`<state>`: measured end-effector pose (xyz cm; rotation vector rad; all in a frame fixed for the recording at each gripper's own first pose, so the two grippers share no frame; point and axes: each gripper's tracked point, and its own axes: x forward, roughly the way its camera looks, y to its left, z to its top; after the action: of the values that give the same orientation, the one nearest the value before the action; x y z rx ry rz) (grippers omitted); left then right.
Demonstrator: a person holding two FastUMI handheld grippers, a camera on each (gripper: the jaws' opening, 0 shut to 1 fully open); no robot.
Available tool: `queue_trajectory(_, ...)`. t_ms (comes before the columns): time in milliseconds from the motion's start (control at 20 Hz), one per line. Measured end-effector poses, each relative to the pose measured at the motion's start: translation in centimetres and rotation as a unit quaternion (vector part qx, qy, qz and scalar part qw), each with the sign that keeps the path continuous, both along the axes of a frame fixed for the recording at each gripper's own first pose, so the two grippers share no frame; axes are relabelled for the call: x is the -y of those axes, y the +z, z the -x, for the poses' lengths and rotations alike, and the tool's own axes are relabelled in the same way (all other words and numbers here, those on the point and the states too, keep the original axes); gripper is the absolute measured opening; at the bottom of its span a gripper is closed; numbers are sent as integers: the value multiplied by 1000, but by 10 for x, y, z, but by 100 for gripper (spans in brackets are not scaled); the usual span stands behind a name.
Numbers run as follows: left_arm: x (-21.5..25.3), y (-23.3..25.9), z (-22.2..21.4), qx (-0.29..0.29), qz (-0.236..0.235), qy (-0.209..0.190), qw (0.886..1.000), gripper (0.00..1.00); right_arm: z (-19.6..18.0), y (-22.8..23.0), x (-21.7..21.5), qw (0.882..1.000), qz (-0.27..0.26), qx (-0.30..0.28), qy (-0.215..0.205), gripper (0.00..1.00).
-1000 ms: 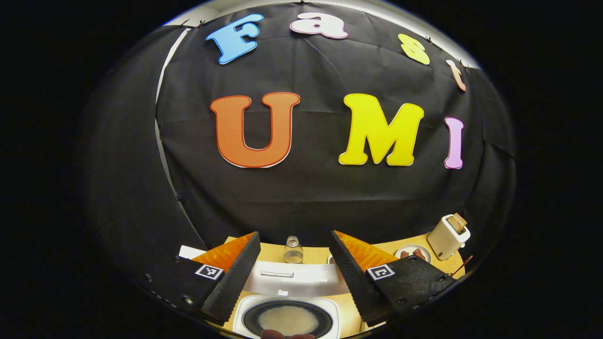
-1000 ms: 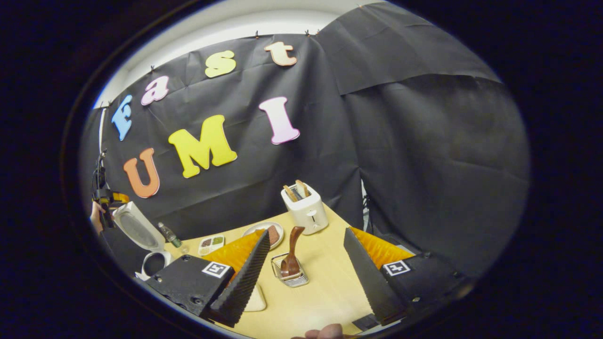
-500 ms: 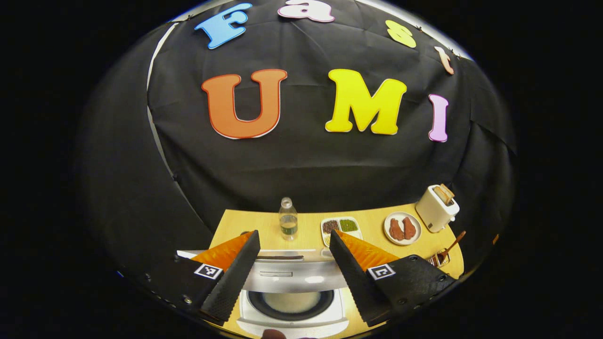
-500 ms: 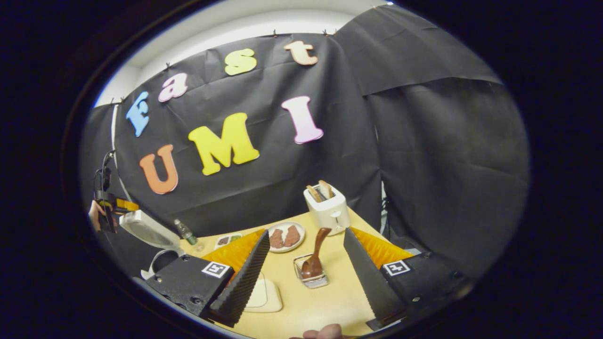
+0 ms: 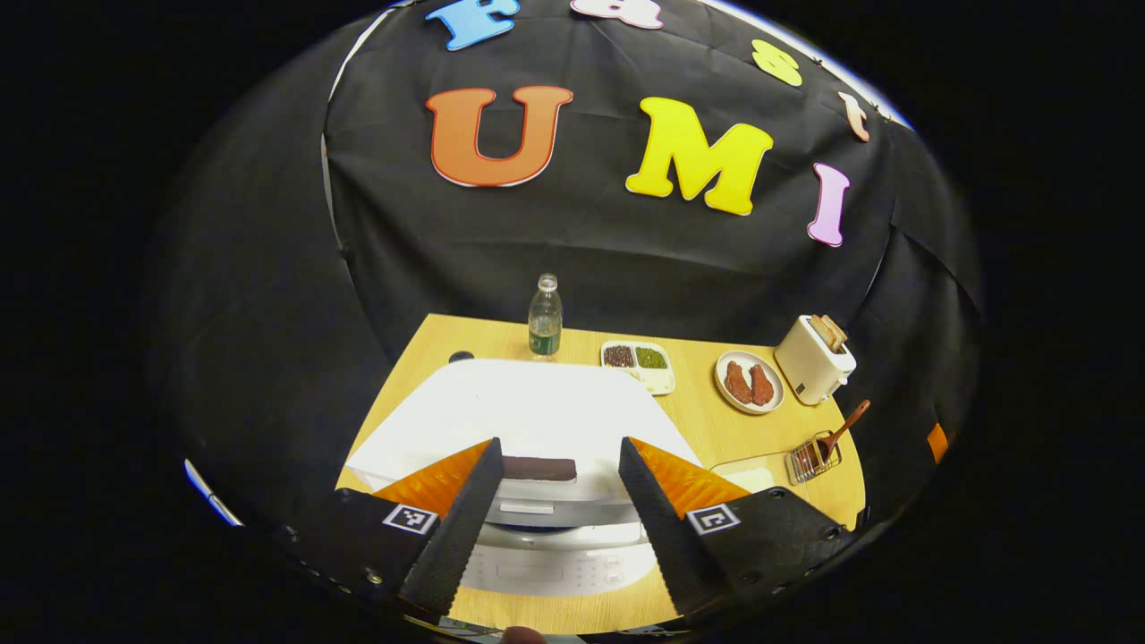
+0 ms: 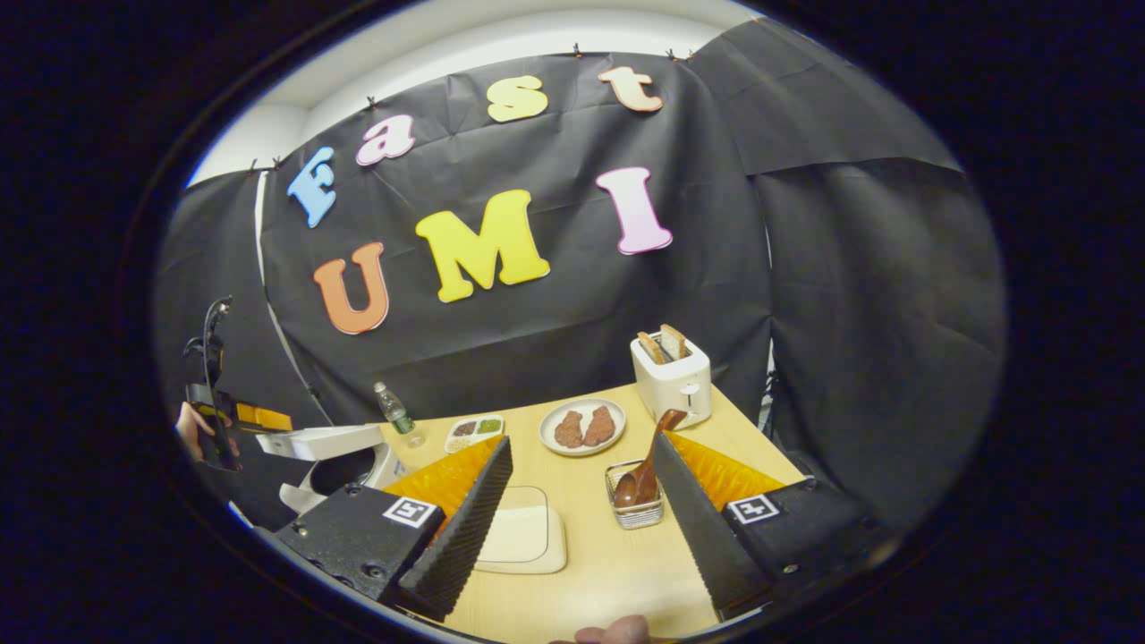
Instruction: Close the left gripper, press the button to open the rice cooker; take a wooden spoon from the chopstick holder with the right hand, scoop a spoonful of rice and pour it into the rice cooker, then put the wooden spoon back into the chopstick holder.
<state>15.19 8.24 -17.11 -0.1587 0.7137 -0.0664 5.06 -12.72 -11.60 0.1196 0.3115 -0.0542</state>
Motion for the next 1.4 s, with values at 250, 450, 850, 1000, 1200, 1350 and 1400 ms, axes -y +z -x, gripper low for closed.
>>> queue_trajectory(250,4,-34,17,-28,-1,-9,1000,86,8,0,-14,1000,25,-4,14,100)
queue_trajectory(450,4,-52,25,-40,-8,-15,999,86,11,-6,-26,999,29,-14,21,96)
queue_trajectory(850,-1,-81,37,-42,-40,-40,998,86,0,-29,-61,998,31,-35,49,100)
queue_trajectory(1000,-2,-89,37,-42,-49,-40,997,87,-3,-28,-70,997,36,-35,58,100)
queue_trajectory(1200,-2,-92,41,-51,-42,-34,997,88,-5,-31,-76,997,33,-39,64,96)
queue_trajectory(1350,-2,-94,40,-41,-48,-39,997,89,-5,-36,-82,996,21,-44,68,100)
queue_trajectory(1400,-1,-95,40,-43,-44,-37,997,89,-5,-37,-84,996,19,-45,70,100)
